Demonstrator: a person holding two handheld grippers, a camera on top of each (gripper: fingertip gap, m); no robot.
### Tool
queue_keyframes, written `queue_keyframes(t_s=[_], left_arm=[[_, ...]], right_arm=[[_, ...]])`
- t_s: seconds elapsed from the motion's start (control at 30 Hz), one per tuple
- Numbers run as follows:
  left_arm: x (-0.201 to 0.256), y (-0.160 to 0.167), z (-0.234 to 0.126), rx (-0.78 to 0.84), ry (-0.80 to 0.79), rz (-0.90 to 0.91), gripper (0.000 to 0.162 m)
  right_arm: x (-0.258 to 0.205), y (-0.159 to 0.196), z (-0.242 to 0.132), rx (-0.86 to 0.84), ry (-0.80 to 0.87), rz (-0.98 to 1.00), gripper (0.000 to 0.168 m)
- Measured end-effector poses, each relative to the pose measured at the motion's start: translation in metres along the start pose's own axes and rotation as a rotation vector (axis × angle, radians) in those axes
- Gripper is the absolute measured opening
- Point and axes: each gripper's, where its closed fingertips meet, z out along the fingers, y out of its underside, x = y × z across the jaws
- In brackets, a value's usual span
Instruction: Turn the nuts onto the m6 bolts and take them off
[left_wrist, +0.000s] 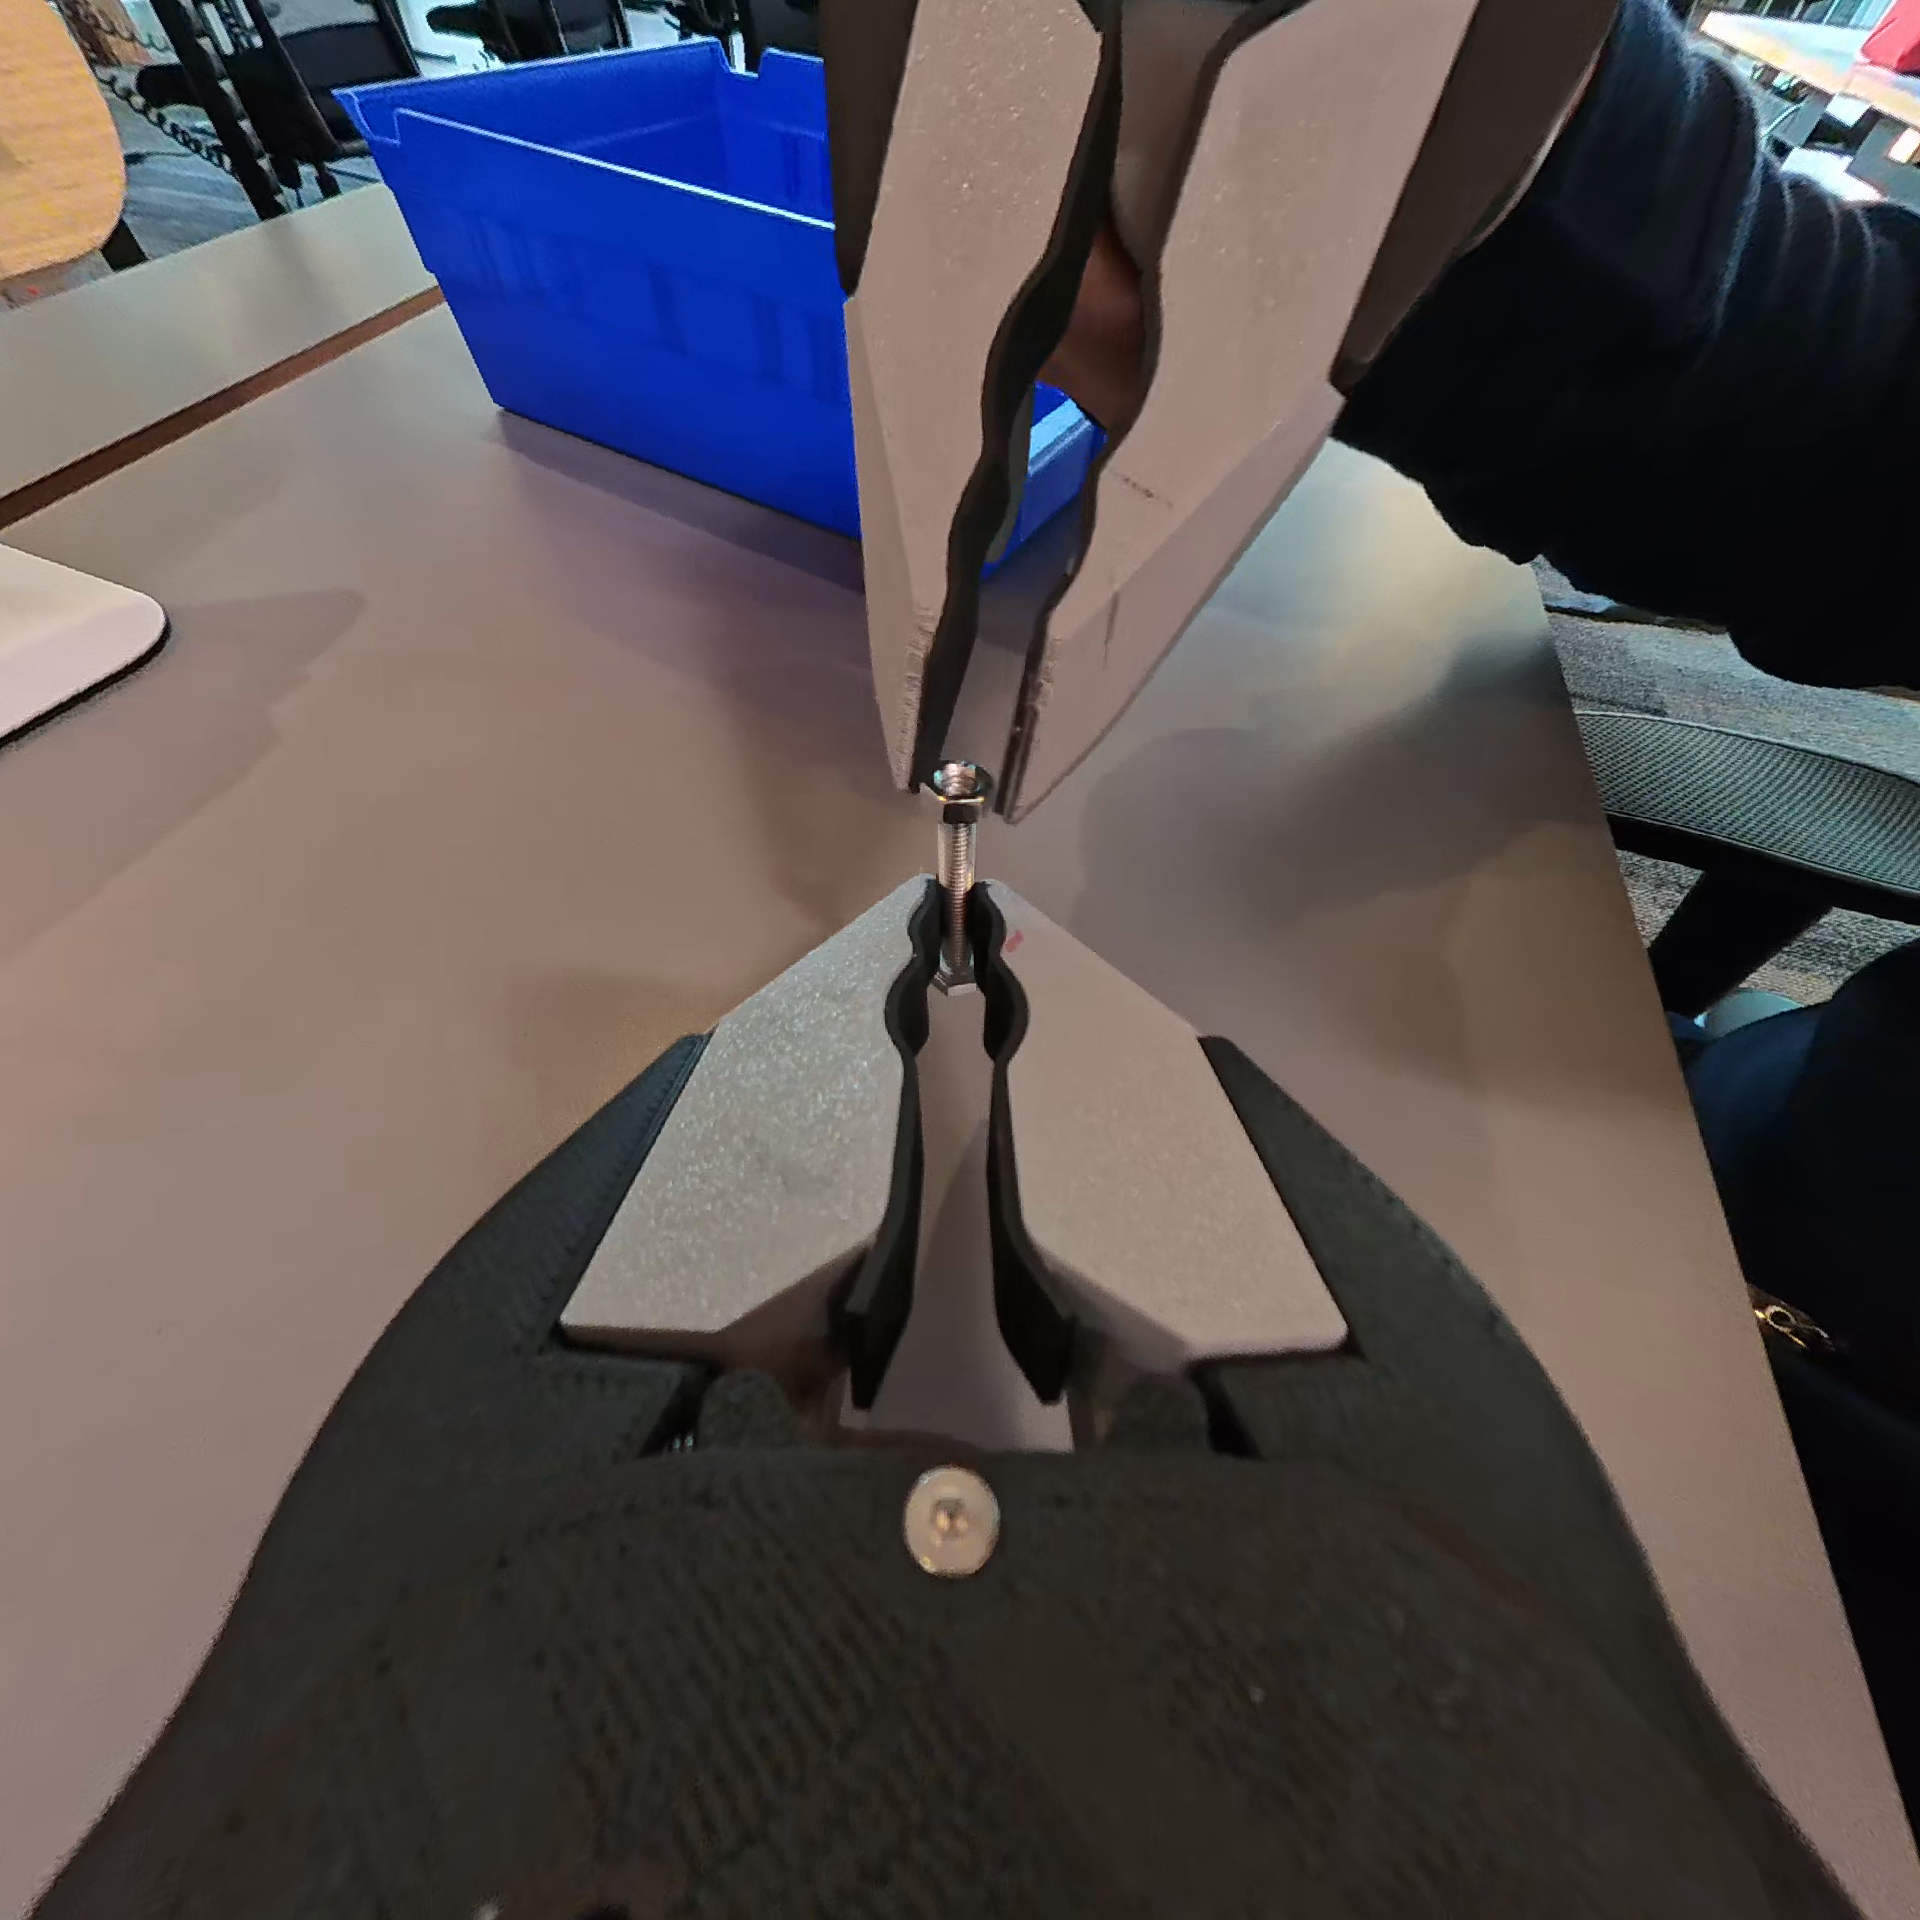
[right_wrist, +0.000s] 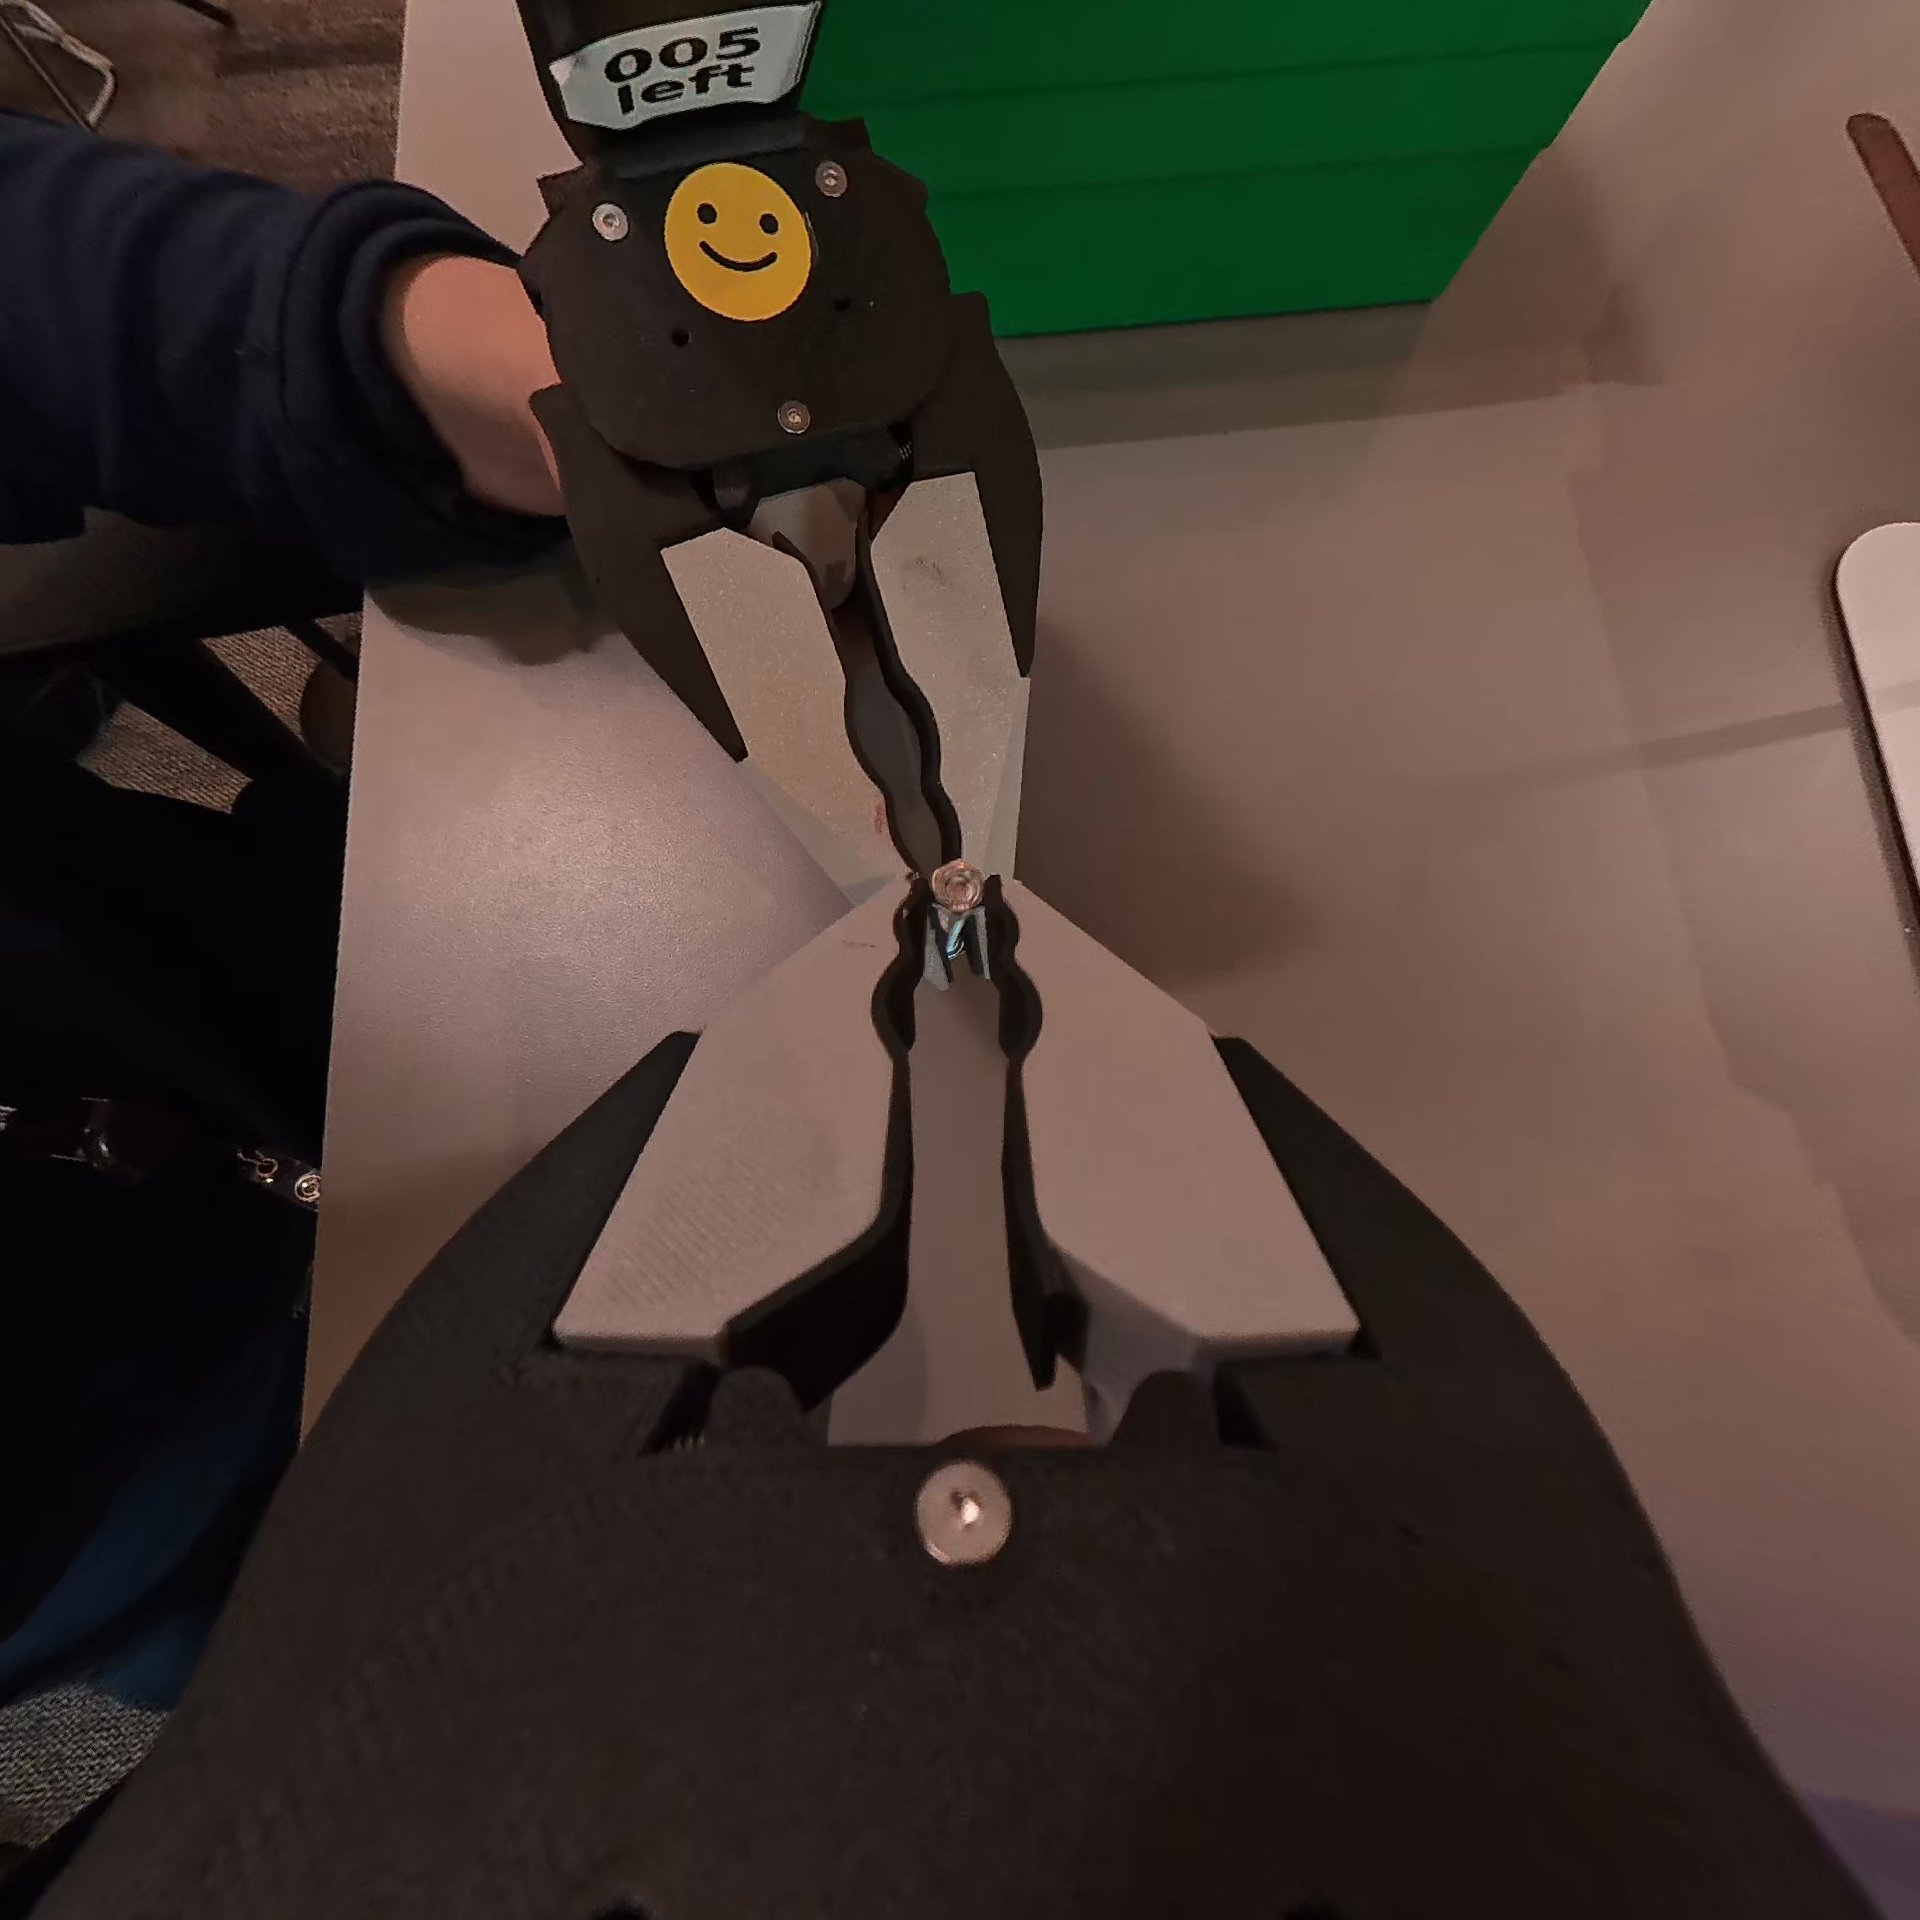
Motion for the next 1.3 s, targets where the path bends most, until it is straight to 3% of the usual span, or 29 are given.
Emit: queue_keyframes(t_s=[0.33,0.53,1.2,1.3], left_arm=[[-0.001,-0.002,-0.001,0.013,0.001,-0.007,0.003],[0.002,-0.003,0.000,0.018,0.012,-0.001,0.003],[-0.004,-0.004,-0.002,0.030,-0.010,-0.028,0.004],[-0.011,-0.005,-0.004,0.042,-0.033,-0.052,0.003]], right_arm=[[-0.004,-0.003,-0.008,0.161,-0.036,0.069,0.027],[-0.005,-0.008,-0.006,0.281,-0.053,0.082,0.029],[-0.006,-0.005,0.001,0.268,-0.014,0.051,0.029],[-0.005,-0.002,-0.005,0.272,-0.010,0.054,0.022]])
